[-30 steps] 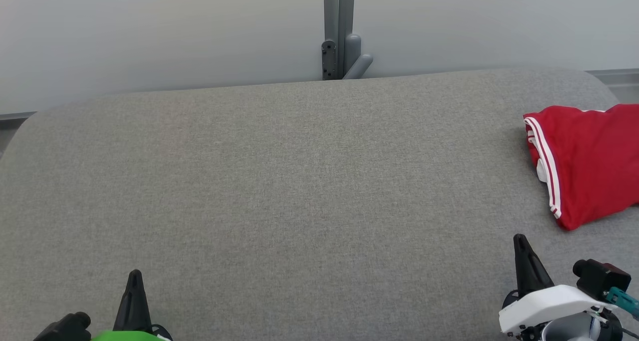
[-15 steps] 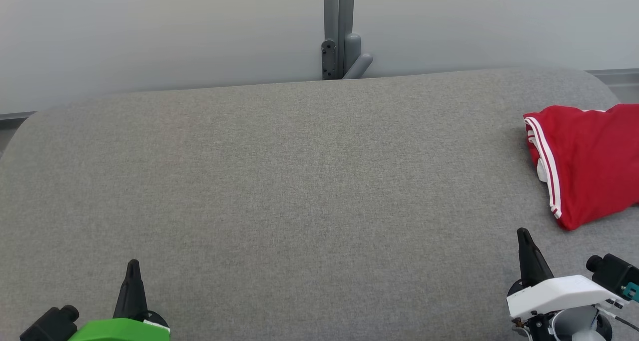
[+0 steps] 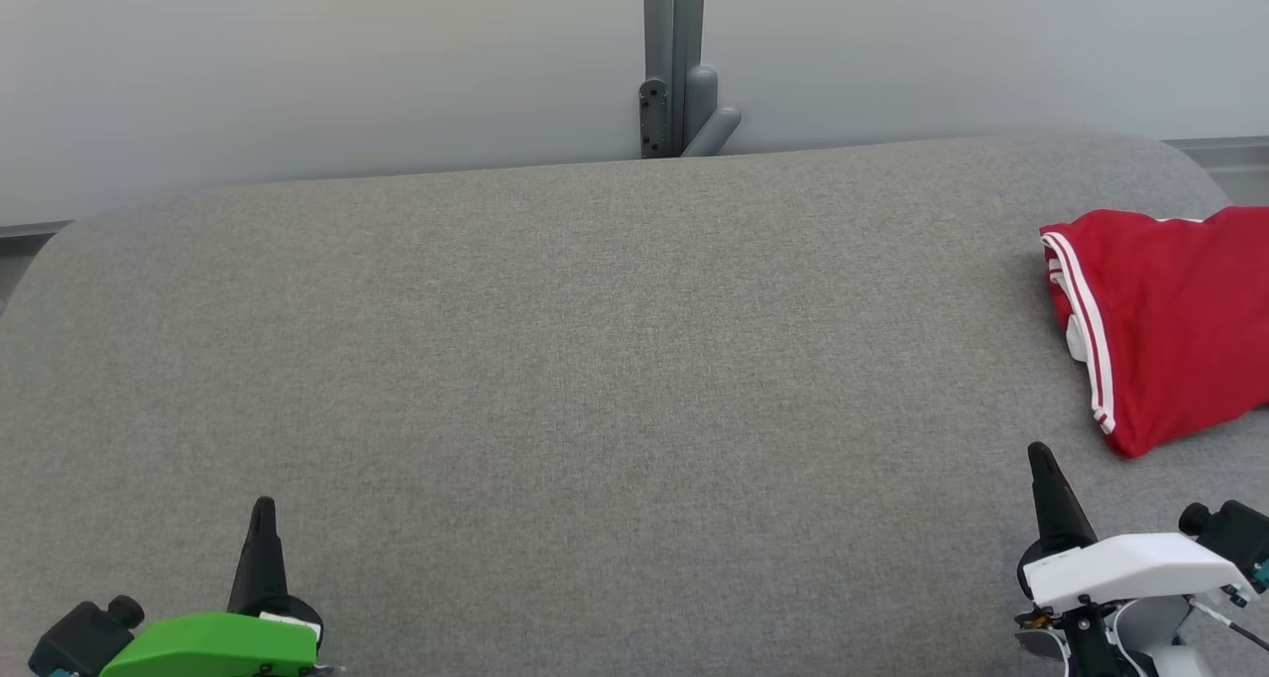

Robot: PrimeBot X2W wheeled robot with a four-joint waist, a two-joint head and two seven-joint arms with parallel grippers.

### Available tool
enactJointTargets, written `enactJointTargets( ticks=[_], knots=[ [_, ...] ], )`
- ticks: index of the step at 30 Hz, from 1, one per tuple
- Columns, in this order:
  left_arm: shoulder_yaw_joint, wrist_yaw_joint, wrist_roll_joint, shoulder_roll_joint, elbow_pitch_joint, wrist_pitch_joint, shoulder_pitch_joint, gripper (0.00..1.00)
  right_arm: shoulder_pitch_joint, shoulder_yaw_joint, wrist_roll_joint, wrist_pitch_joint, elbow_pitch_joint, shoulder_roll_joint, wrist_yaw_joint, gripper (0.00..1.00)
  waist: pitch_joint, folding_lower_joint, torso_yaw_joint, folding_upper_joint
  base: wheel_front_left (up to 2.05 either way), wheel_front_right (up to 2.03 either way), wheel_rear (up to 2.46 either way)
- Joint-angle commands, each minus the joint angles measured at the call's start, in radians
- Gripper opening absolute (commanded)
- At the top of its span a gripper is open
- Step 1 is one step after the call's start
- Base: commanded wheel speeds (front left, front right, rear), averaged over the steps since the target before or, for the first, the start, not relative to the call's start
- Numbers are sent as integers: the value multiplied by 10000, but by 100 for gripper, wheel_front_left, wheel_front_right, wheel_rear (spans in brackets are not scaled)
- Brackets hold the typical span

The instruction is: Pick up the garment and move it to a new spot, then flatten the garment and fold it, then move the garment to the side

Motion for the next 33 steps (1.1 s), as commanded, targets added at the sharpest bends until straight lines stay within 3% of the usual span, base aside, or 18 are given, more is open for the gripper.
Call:
enactJointTargets(
  ticks=[1,33],
  knots=[
    [42,-56,-373,72,-99,72,-283,0,-216,-48,412,92,-116,-69,-5,0,0,0,1,16,0,0,0],
    [136,-112,-3445,100,-65,891,-787,0,-536,-205,3917,909,-80,-93,-4,0,4,0,7,25,0,0,0]
  ],
)
